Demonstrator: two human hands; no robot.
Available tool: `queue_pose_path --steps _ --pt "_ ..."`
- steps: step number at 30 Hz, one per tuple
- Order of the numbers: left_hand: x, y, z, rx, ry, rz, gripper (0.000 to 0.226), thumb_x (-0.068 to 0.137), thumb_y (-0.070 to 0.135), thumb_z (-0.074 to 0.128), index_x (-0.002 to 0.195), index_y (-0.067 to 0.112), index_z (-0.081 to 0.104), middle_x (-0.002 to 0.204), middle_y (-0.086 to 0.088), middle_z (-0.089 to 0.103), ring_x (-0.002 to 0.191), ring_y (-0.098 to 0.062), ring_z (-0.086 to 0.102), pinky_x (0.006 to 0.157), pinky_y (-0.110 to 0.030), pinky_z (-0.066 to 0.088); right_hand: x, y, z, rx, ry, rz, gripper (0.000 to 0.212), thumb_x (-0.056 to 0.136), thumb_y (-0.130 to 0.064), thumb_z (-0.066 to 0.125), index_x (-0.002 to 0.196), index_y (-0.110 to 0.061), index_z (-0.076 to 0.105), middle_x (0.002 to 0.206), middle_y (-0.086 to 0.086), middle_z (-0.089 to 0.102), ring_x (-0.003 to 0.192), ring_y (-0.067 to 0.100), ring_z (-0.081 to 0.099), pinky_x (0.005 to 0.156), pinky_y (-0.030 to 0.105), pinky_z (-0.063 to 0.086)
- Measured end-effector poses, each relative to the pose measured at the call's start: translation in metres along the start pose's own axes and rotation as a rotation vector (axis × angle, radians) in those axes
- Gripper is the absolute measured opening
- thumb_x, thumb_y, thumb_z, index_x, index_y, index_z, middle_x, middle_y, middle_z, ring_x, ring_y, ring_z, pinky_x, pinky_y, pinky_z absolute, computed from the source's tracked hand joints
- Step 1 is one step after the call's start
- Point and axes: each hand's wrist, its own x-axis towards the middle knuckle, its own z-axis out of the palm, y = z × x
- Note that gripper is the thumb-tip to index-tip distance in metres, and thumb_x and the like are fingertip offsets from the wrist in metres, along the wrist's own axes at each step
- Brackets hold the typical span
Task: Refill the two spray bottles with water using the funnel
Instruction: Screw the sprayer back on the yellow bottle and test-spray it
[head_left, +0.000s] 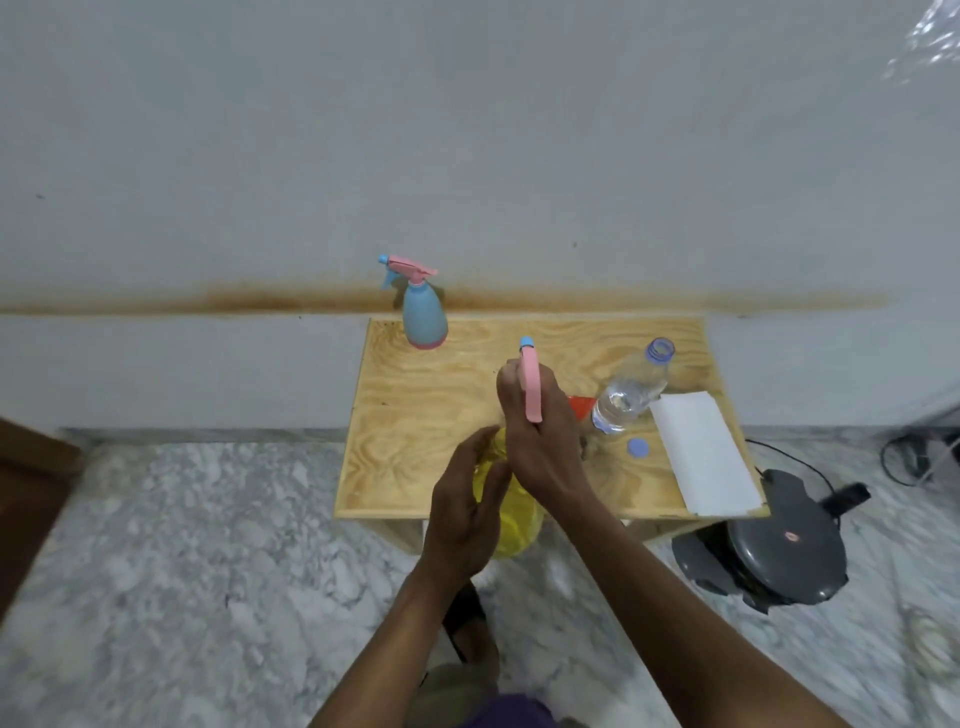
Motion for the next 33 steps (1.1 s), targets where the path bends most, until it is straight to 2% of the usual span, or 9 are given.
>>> queue_pose_path --steps 5,7,9,13,19,24,28,31,33 --pt "-0.055 -0.005 0.01 -0.012 -0.07 -0.092 0.044 0.099 0.049 0.044 0.135 0.025 0.051 0.125 0.011 0.064 0.118 -0.005 0.061 0.095 -0.024 0.05 -0.045 0.022 -0.007 -0.056 -0.01 0.036 0.034 0.102 -0.047 0.042 0.078 -0.025 0.05 0.065 -0.005 0.052 0.059 0.007 0.048 0.055 0.018 0.037" --pt "-0.082 -0.015 0.018 0.012 -0.027 -0.14 0.045 0.1 0.048 0.042 0.136 0.024 0.052 0.126 0.009 0.065 0.117 -0.004 0.06 0.095 -0.026 0.05 -0.065 0.033 -0.006 -0.11 -0.03 0.116 0.04 0.101 -0.05 0.041 0.081 -0.019 0.055 0.069 -0.001 0.057 0.063 0.007 0.053 0.057 0.022 0.036" --pt "-0.108 -0.027 0.026 0.056 0.035 -0.172 0.047 0.099 0.052 0.039 0.134 0.024 0.053 0.123 0.006 0.066 0.115 -0.008 0.062 0.093 -0.031 0.051 -0.085 0.044 -0.002 -0.151 -0.06 0.198 0.047 0.101 -0.054 0.039 0.082 -0.014 0.057 0.069 0.0 0.059 0.065 0.006 0.053 0.061 0.032 0.033" --pt "-0.146 -0.047 0.03 0.122 0.079 -0.217 0.041 0.1 0.057 0.034 0.12 0.028 0.056 0.104 0.006 0.068 0.095 -0.015 0.067 0.077 -0.037 0.053 -0.116 0.062 0.006 -0.19 -0.088 0.284 0.052 0.101 -0.056 0.038 0.074 -0.015 0.054 0.067 0.001 0.059 0.062 0.011 0.052 0.059 0.035 0.034" --pt "-0.175 -0.051 0.028 0.149 0.04 -0.258 0.027 0.105 0.045 0.032 0.104 0.031 0.056 0.082 0.012 0.062 0.075 -0.001 0.061 0.065 -0.019 0.04 -0.143 0.082 0.013 -0.236 -0.097 0.283 0.055 0.104 -0.051 0.036 0.059 -0.019 0.04 0.056 -0.001 0.047 0.054 0.014 0.045 0.054 0.034 0.028" --pt "-0.184 -0.041 0.031 0.125 0.029 -0.278 0.028 0.106 0.035 0.032 0.104 0.027 0.059 0.086 0.01 0.064 0.079 0.002 0.061 0.066 -0.011 0.04 -0.15 0.081 0.006 -0.218 -0.059 0.298 0.057 0.103 -0.045 0.041 0.058 -0.01 0.048 0.061 0.014 0.06 0.058 0.027 0.055 0.058 0.04 0.041" --pt "-0.189 -0.037 0.035 0.128 0.045 -0.284 0.032 0.105 0.036 0.029 0.109 0.028 0.059 0.089 0.012 0.065 0.083 0.005 0.061 0.07 -0.012 0.043 -0.154 0.081 0.0 -0.232 -0.033 0.313 0.057 0.102 -0.044 0.042 0.058 -0.009 0.049 0.06 0.013 0.06 0.059 0.028 0.056 0.062 0.043 0.045" --pt "-0.192 -0.038 0.036 0.132 0.056 -0.282 0.032 0.105 0.036 0.029 0.107 0.027 0.059 0.091 0.011 0.065 0.085 0.007 0.06 0.07 -0.01 0.042 -0.156 0.076 -0.002 -0.241 -0.11 0.278 0.051 0.105 -0.038 0.04 0.069 -0.004 0.052 0.068 0.015 0.061 0.073 0.037 0.06 0.075 0.047 0.046" --pt "-0.193 -0.04 0.035 0.128 0.072 -0.288 0.035 0.106 0.034 0.028 0.106 0.023 0.061 0.088 0.01 0.064 0.083 0.006 0.06 0.069 -0.01 0.042 -0.156 0.071 -0.001 -0.256 -0.185 0.227 0.045 0.107 -0.034 0.036 0.073 -0.008 0.048 0.07 0.014 0.059 0.077 0.04 0.059 0.079 0.048 0.046"
